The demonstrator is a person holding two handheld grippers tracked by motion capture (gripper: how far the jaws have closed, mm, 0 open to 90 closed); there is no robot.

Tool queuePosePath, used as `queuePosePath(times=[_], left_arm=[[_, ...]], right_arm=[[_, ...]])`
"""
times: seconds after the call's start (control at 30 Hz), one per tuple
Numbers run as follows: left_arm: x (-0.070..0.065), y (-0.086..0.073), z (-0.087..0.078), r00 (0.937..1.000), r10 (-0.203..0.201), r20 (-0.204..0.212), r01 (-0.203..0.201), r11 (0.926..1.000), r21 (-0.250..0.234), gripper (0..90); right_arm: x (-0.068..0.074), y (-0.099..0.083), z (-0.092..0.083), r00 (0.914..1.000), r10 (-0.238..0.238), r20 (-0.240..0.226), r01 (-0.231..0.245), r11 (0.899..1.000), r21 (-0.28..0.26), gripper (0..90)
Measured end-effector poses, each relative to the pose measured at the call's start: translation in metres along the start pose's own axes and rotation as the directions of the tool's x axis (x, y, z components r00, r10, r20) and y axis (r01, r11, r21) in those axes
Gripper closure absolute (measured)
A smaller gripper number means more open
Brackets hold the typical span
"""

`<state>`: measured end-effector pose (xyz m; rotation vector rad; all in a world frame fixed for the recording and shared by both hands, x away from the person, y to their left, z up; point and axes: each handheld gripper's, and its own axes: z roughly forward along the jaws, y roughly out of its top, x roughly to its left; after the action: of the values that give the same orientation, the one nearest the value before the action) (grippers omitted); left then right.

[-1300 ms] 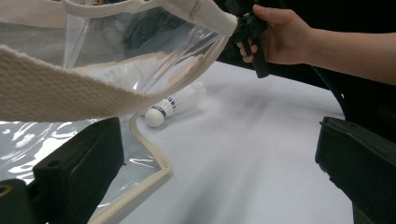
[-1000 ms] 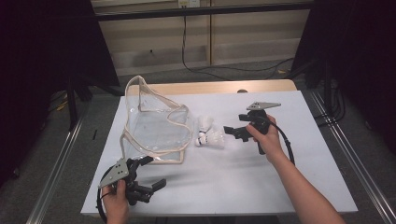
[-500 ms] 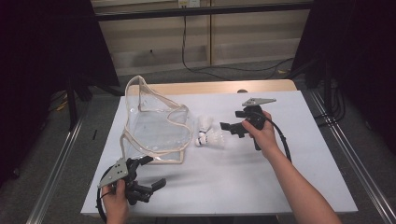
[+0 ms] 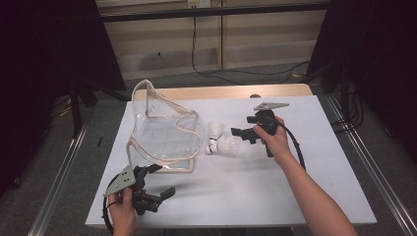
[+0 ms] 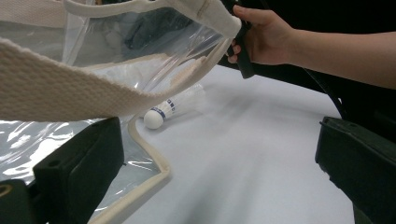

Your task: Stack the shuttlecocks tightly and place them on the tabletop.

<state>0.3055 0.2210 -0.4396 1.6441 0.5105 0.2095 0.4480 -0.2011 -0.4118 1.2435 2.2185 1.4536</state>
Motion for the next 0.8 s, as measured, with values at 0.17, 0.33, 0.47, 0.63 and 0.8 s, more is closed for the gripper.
queuePosePath(times=[0.17, 0.33, 0.47, 0.63, 0.8], left_arm=[[0.0, -0.001, 0.0, 1.0, 0.001, 0.002, -0.001, 1.0, 0.005, 1.4], [-0.002, 0.0, -0.001, 1.0, 0.002, 0.004, -0.002, 1.0, 0.004, 1.4], [-0.001, -0.001, 0.0, 1.0, -0.002, 0.006, 0.001, 1.0, 0.004, 1.4], [-0.001, -0.001, -0.001, 1.0, -0.001, 0.008, 0.001, 1.0, 0.003, 1.4], [0.0, -0.001, 0.0, 0.9999, -0.004, 0.009, 0.004, 1.0, 0.003, 1.4]], right_arm=[[0.002, 0.008, 0.003, 0.9998, -0.018, -0.007, 0.018, 1.0, 0.007, 5.7], [0.006, 0.013, 0.008, 0.9992, -0.04, -0.004, 0.04, 0.999, 0.018, 5.8], [0.007, 0.015, 0.012, 0.9989, -0.047, -0.007, 0.047, 0.998, 0.032, 4.9], [0.006, 0.019, 0.016, 0.9985, -0.055, -0.006, 0.055, 0.997, 0.047, 4.9], [0.003, 0.021, 0.019, 0.9991, -0.039, -0.017, 0.04, 0.998, 0.042, 4.3]])
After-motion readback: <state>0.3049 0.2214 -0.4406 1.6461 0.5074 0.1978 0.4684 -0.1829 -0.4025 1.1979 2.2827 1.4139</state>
